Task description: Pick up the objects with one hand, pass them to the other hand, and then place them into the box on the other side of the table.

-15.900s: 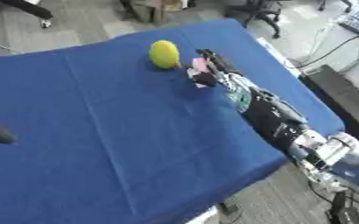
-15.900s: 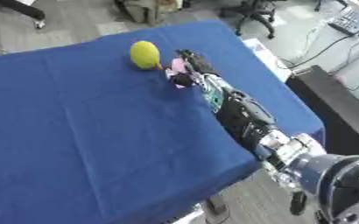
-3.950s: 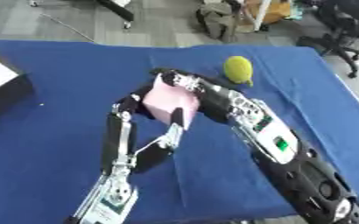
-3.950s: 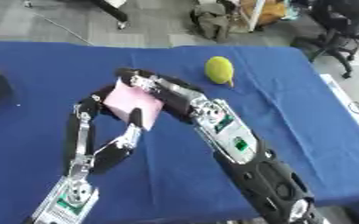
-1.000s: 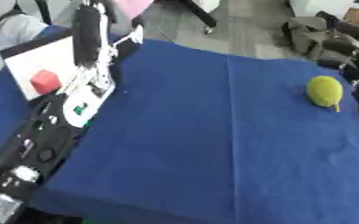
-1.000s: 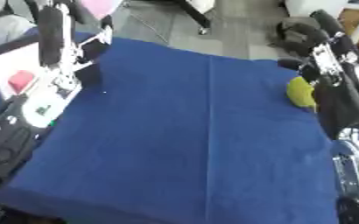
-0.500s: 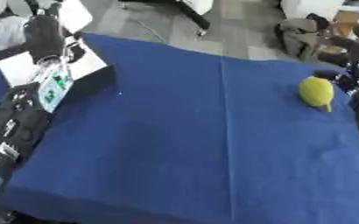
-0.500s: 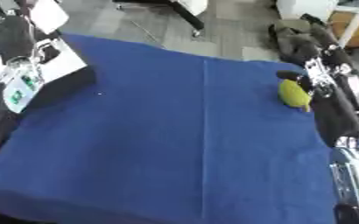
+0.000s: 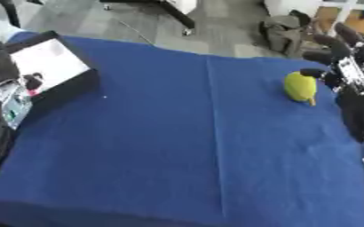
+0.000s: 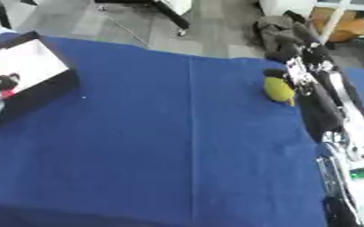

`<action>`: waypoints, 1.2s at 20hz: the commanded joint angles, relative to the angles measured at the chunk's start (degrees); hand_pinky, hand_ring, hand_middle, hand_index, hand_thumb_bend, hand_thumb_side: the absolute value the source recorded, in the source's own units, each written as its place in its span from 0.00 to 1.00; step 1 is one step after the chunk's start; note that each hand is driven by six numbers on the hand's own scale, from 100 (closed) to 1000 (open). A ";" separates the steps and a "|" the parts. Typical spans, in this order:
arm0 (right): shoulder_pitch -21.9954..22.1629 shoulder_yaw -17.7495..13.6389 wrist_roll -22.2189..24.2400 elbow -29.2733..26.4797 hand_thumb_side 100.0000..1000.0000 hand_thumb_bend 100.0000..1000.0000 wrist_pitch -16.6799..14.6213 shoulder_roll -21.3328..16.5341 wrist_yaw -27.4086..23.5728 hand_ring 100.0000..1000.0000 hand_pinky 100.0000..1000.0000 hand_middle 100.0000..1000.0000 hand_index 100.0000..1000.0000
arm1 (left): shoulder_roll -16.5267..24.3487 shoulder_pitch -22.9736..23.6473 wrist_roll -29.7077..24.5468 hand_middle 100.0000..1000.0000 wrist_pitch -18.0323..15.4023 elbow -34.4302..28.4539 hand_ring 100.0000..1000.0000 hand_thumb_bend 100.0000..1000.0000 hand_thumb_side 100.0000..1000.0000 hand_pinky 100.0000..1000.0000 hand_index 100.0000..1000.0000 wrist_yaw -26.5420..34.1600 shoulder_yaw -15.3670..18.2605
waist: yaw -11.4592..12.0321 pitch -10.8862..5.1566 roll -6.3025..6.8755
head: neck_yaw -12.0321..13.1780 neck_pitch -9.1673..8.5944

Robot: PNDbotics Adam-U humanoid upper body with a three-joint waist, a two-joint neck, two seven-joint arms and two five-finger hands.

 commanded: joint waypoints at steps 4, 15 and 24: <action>-1.01 -0.39 0.16 -0.29 0.50 0.00 -0.51 -0.46 0.94 0.80 0.72 0.85 1.00 | 3.39 -1.01 6.15 0.72 -1.98 -10.45 0.75 0.68 0.67 0.79 0.90 7.91 -0.49 | -0.12 -0.77 0.46 | -1.28 -0.75; 2.42 -8.74 8.15 4.28 0.41 0.00 -8.98 -15.96 12.97 0.78 0.72 0.86 1.00 | 2.51 7.64 -6.13 0.64 -16.13 -59.73 0.71 0.40 0.36 0.77 0.86 23.81 -8.86 | 2.09 -0.27 0.69 | -26.19 0.42; -0.30 -13.62 1.52 25.35 0.23 0.00 -11.62 -30.27 24.31 0.80 0.74 0.93 1.00 | -7.95 11.58 -18.58 0.58 -26.13 -75.59 0.65 0.24 0.51 0.75 0.84 39.48 -13.48 | 7.49 2.09 -0.21 | -48.01 0.42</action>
